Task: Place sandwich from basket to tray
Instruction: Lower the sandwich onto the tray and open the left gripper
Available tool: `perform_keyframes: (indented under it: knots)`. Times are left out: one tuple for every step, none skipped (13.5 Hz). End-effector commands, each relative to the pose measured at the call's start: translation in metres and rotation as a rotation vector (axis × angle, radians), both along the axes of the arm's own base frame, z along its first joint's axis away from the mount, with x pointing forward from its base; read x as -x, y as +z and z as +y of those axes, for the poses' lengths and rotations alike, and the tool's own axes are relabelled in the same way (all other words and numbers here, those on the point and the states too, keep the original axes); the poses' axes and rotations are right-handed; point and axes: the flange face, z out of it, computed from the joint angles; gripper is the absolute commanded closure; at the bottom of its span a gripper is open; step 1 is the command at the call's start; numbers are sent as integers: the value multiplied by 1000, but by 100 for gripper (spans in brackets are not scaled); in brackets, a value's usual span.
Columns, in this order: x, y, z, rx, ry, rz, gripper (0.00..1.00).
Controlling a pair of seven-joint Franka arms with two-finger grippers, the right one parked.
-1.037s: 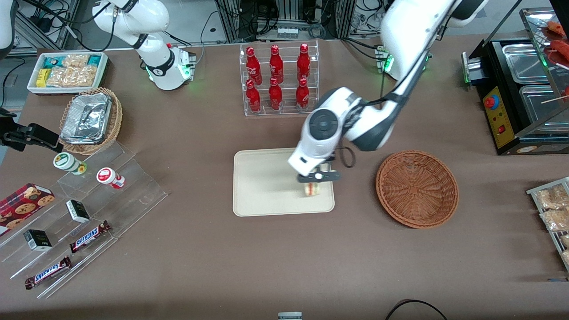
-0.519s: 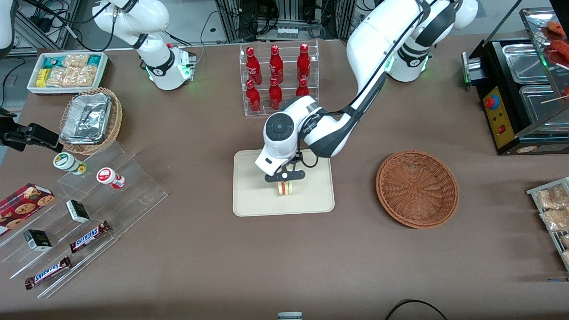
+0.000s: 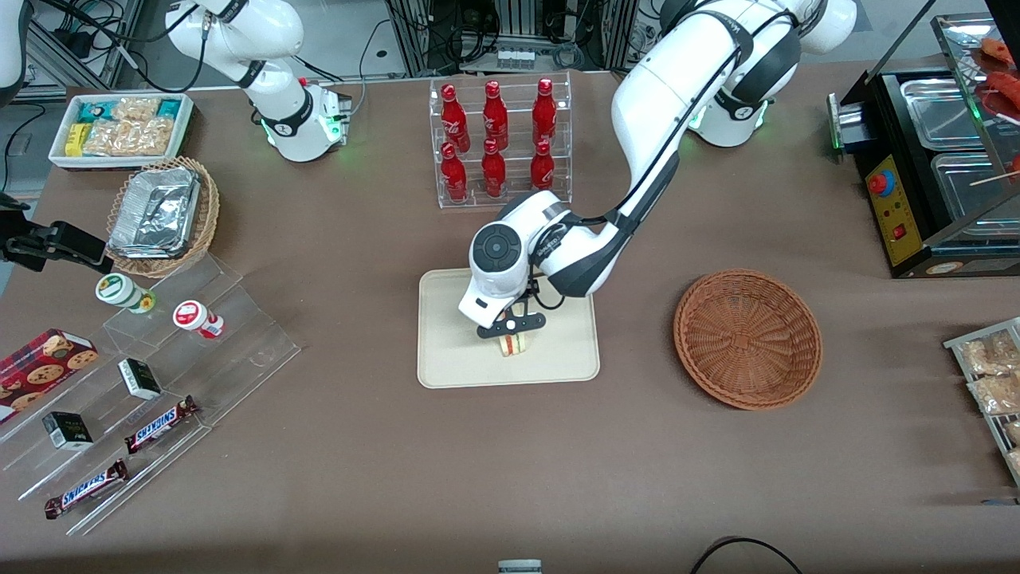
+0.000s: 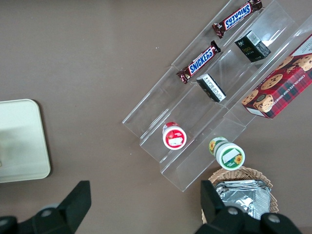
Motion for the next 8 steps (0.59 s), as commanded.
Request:
perform_keyframes:
  knots:
    - [-5, 18, -7, -1, 17, -34, 0]
    - [-8, 34, -5, 11, 17, -45, 0]
    - [-10, 44, -3, 12, 19, -48, 0]
    - [-10, 61, -3, 17, 17, -60, 0]
    - [-9, 73, -2, 18, 16, -65, 0]
    - [-8, 84, 0, 13, 18, -58, 0]
    - [-6, 99, 2, 9, 13, -61, 0]
    - [-10, 110, 12, -1, 5, -47, 0]
